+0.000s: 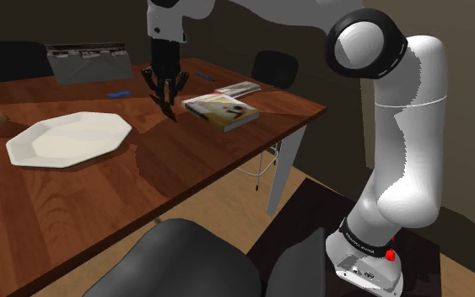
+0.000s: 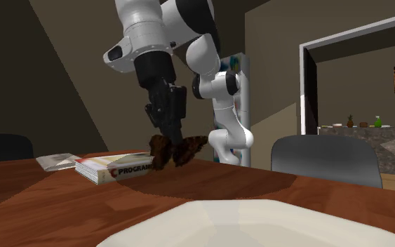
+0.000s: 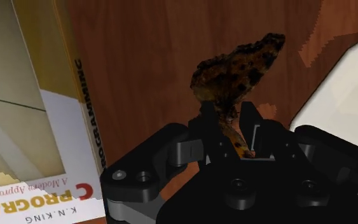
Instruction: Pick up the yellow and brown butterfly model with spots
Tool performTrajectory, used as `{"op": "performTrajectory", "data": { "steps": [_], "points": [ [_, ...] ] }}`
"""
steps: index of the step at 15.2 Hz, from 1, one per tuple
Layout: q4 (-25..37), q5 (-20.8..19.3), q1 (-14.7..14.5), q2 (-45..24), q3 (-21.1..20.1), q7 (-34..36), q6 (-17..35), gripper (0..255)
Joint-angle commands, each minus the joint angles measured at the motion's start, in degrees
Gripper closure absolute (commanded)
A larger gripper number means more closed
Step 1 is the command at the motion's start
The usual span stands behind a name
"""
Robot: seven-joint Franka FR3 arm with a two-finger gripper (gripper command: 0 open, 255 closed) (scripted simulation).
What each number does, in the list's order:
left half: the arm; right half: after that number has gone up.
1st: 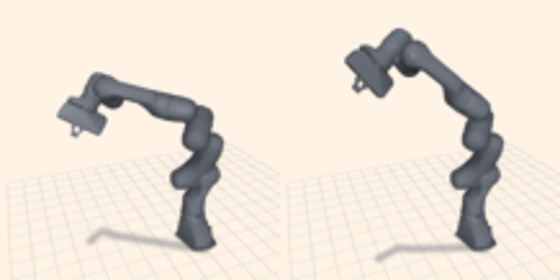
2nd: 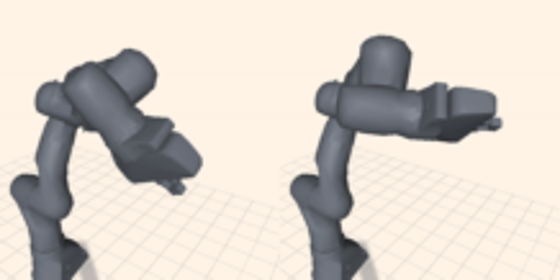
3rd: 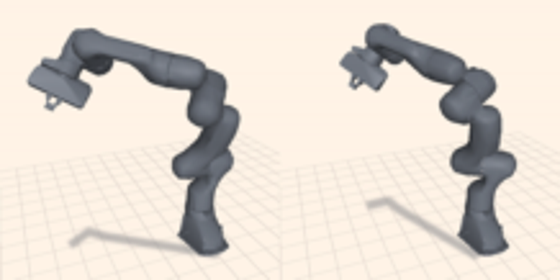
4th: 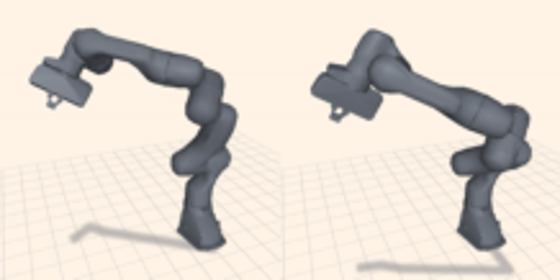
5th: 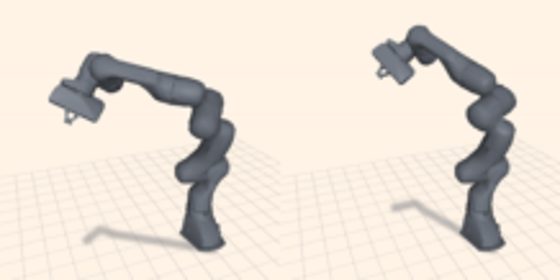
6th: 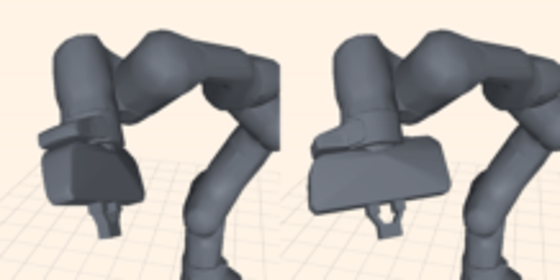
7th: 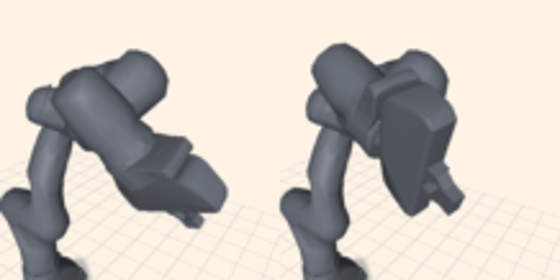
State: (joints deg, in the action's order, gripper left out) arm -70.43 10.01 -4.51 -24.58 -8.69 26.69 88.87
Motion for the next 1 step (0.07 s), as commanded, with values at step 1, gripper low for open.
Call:
{"op": "performTrajectory", "data": {
  "steps": [1],
  "points": [
    [0.81,-0.03,-0.02,-0.23,-0.01,0.13,-0.61,255]
  ]
}}
